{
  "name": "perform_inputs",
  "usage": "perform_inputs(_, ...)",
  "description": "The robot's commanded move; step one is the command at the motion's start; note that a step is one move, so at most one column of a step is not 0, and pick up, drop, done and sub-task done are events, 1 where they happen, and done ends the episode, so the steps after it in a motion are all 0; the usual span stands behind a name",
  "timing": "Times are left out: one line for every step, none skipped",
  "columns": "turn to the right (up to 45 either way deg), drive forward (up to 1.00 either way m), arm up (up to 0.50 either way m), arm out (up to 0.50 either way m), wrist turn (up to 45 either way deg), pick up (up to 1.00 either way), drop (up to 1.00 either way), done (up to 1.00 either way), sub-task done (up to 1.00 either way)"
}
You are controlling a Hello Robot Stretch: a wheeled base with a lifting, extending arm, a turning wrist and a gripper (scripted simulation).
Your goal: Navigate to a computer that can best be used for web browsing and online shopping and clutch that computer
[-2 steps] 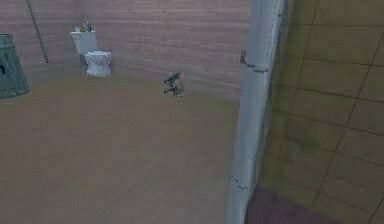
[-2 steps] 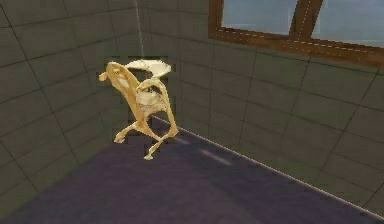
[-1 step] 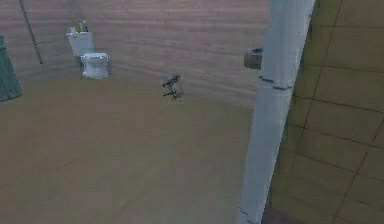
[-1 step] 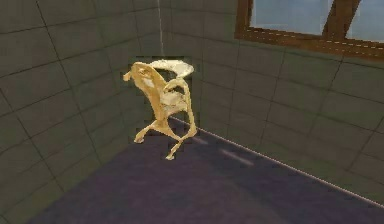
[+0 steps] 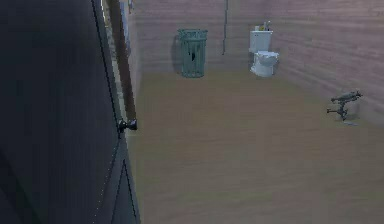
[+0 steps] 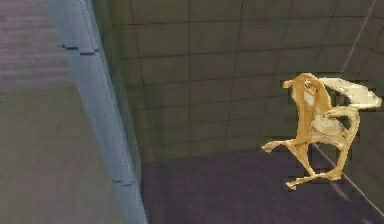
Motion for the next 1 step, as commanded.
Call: perform_inputs(-3.0,0.0,0.0,0.0,0.0,0.0,0.0,0.0,0.0)
